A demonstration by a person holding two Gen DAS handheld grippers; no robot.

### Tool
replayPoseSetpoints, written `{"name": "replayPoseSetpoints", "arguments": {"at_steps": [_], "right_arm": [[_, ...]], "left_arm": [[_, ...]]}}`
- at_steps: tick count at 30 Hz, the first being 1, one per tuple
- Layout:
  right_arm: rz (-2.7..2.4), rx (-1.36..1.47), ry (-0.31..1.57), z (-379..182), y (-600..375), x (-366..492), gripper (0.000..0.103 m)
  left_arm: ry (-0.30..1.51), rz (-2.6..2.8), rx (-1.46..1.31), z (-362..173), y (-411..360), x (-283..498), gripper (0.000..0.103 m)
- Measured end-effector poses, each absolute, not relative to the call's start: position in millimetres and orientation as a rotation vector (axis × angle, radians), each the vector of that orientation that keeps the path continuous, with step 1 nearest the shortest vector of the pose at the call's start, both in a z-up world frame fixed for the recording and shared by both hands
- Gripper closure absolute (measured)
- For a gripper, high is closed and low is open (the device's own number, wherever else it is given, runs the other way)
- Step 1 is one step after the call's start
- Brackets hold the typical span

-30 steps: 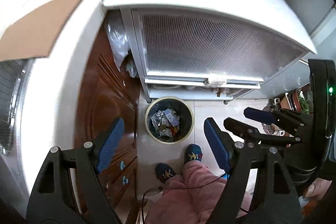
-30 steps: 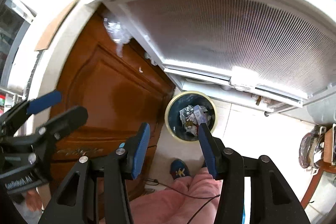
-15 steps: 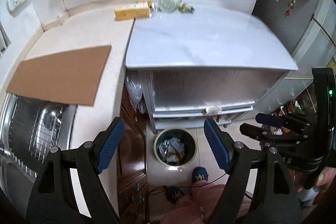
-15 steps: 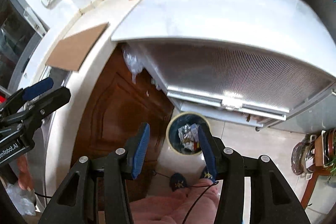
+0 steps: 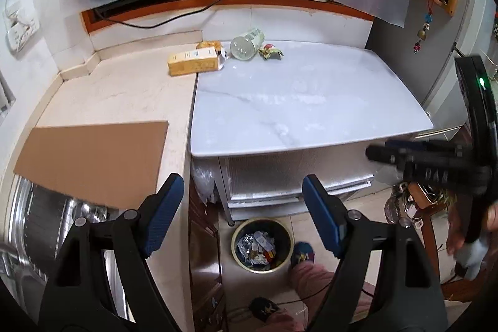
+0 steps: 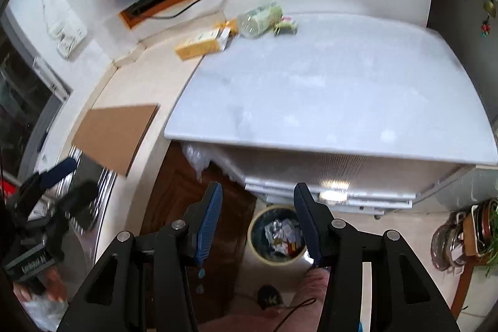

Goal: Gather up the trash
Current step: 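Raise both tools back above the counter, then grasp the green-white can with the left tool while the right tool grasps the red-white packet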

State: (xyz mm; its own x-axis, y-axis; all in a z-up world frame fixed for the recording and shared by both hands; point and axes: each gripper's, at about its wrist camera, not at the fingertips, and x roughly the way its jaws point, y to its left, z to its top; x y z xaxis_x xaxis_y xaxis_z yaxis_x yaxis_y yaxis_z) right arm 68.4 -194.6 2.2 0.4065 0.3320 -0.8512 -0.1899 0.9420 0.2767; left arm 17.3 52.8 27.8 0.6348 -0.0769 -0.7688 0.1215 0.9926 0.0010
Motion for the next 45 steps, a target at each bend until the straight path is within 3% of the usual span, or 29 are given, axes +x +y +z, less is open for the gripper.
{"name": "replayPoseSetpoints", "arguments": {"at_steps": [12,22,33,34,36,39,45], "right_arm": [[0.355,0.189,1.078,5,-214,273,0.048],[0.353,0.236,1.210,-64,-201,466,0.047],[0.418,0.137,1.264,-127,-163,525,0.047],[0.423,0.115,1.262,-129,-161,528,0.048],[0.444,0.086,1.246,-129,-159,527,0.065],[0.476,0.087,1.239,-129,-164,527,0.073],[0.484,0.081,1.202,-120,-177,518,0.080]], "left_arm": [[0.842,-0.099,0.106,53,14,190,0.027],[0.935,-0.120,0.164,25,-22,389,0.027],[1.056,-0.095,0.153,-20,-7,462,0.027],[1.064,-0.096,0.146,-23,-7,466,0.027],[1.081,-0.101,0.139,-27,-9,473,0.027],[1.108,-0.122,0.136,-36,-14,484,0.027],[1.194,-0.134,0.174,-65,-29,507,0.027]]}}
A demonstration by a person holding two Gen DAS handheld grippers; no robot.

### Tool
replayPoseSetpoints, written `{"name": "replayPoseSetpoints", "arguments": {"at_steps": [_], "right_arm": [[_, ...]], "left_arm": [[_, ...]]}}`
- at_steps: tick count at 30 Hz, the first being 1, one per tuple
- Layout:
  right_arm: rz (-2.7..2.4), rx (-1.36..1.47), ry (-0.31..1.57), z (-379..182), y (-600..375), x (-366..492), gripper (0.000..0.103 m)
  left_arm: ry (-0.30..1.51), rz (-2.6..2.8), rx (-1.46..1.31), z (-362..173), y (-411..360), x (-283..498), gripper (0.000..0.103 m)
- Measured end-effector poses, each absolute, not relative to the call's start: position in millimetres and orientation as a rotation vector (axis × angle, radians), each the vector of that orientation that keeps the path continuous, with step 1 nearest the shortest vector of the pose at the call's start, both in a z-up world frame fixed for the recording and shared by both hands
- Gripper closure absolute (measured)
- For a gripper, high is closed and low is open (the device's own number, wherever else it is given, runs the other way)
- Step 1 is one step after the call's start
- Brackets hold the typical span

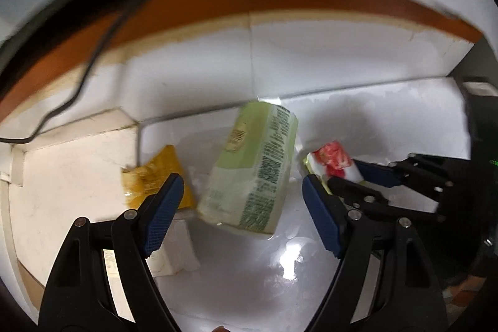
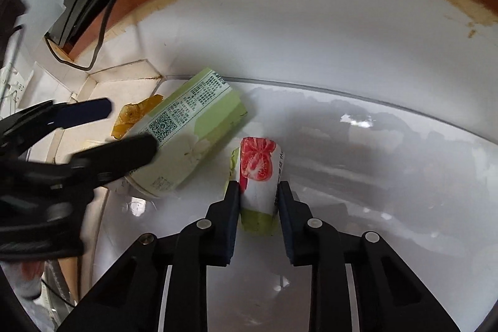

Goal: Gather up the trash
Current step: 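Grasp the green-white can with the left tool while the right tool grasps the red-white packet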

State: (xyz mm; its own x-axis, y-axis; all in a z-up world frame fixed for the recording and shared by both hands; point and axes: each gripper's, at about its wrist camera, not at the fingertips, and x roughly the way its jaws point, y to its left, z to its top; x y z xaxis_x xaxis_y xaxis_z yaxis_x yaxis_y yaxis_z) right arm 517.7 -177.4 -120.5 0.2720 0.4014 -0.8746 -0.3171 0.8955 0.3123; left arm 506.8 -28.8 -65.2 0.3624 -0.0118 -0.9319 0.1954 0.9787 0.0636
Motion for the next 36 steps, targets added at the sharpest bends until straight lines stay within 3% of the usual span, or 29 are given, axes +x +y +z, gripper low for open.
{"name": "replayPoseSetpoints", "arguments": {"at_steps": [2,6,25,36], "right_arm": [[0.488,0.077,1.193,-118,-178,513,0.080],[0.491,0.076,1.175,-113,-180,508,0.081],[0.510,0.075,1.103,-84,-189,470,0.083],[0.511,0.042,1.036,-51,-190,398,0.083]], "left_arm": [[1.216,-0.127,0.186,-75,-32,512,0.027],[1.233,-0.098,0.212,-87,-35,518,0.039],[1.126,-0.043,0.141,-59,-24,463,0.044],[1.053,-0.058,-0.006,-17,-4,361,0.044]]}}
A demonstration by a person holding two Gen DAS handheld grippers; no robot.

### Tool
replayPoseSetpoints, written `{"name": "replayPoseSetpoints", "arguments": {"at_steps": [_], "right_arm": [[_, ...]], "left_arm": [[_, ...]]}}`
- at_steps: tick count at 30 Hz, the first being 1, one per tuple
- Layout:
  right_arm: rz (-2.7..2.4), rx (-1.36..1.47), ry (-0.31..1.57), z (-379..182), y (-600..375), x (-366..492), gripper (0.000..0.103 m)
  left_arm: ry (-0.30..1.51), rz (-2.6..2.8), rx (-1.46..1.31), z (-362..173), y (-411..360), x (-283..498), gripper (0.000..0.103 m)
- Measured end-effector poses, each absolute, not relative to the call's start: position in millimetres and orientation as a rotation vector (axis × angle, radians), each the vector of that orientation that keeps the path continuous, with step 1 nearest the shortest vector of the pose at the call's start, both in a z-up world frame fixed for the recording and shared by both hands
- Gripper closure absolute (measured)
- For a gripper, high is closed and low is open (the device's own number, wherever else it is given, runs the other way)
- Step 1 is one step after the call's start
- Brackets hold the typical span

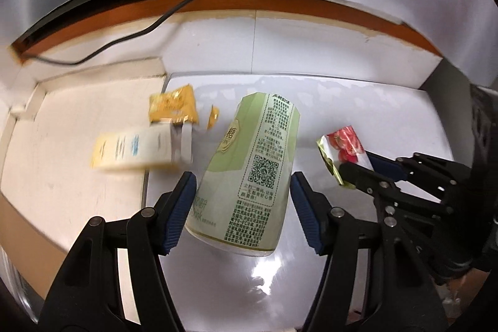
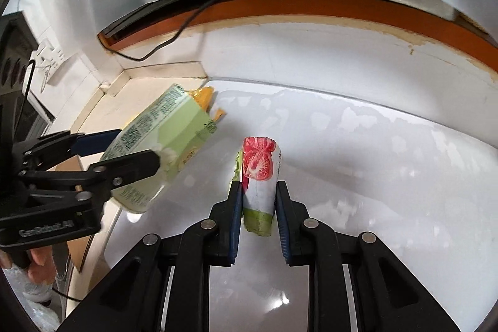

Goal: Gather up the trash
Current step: 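Grasp the green-white can with the left tool while the right tool grasps the red-white packet, then lower both tools over the floor bin and release can and red-white packet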

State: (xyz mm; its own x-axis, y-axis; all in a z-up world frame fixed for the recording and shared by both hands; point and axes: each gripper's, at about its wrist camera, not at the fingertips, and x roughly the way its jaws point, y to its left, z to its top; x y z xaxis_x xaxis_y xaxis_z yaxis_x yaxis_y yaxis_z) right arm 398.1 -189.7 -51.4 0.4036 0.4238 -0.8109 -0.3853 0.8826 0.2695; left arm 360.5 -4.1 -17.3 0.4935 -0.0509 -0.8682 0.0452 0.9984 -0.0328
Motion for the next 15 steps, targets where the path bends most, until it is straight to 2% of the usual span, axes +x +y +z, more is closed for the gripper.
{"name": "replayPoseSetpoints", "arguments": {"at_steps": [15], "right_arm": [[0.487,0.006,0.987,-22,-171,245,0.083]], "left_arm": [[0.986,-0.081,-0.176,-5,42,188,0.044]]}}
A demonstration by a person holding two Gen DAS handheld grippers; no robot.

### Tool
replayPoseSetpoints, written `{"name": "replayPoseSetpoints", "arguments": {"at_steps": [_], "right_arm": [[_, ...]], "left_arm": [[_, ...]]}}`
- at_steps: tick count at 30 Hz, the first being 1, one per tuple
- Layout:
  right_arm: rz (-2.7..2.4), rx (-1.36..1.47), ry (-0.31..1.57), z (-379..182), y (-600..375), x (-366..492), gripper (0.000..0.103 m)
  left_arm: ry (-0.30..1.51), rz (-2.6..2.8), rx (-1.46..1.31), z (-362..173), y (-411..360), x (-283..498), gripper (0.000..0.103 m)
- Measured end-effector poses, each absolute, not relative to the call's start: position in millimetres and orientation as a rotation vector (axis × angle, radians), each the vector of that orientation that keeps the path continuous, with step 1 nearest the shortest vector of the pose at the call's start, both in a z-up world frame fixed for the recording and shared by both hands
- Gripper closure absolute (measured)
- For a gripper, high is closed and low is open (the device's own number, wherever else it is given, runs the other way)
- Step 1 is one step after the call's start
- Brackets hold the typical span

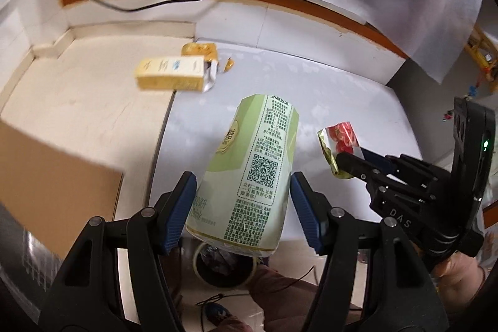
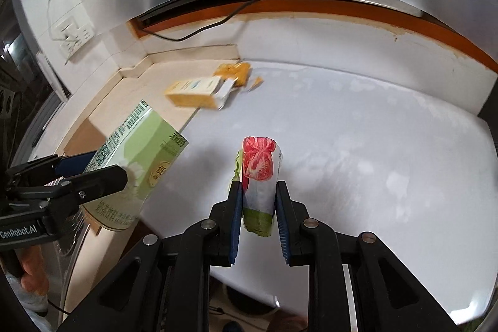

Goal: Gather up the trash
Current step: 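Lower both tools over the floor bin and release can and red-white packet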

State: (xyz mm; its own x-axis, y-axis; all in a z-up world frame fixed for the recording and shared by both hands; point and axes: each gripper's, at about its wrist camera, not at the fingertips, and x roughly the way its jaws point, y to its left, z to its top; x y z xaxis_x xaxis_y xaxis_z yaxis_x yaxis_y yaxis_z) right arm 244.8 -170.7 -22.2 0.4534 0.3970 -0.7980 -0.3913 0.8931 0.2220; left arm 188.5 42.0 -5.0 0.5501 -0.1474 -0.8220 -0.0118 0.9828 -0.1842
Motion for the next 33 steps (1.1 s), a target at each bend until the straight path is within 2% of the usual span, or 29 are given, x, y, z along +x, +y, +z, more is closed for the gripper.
{"name": "replayPoseSetpoints", "arguments": {"at_steps": [9,20,28,33], "right_arm": [[0.489,-0.014,1.002,-25,-142,133,0.083],[0.480,-0.016,1.132,-76,-129,4,0.083],[0.439,-0.003,1.243,-123,-150,-20,0.083],[0.422,0.036,1.346,-179,-168,-12,0.083]], "left_arm": [[0.973,-0.103,-0.226,-13,67,82,0.044],[1.111,-0.115,-0.238,-78,64,-4,0.044],[1.224,-0.080,-0.214,-139,40,-25,0.044],[1.281,-0.051,-0.226,-192,22,-24,0.044]]}}
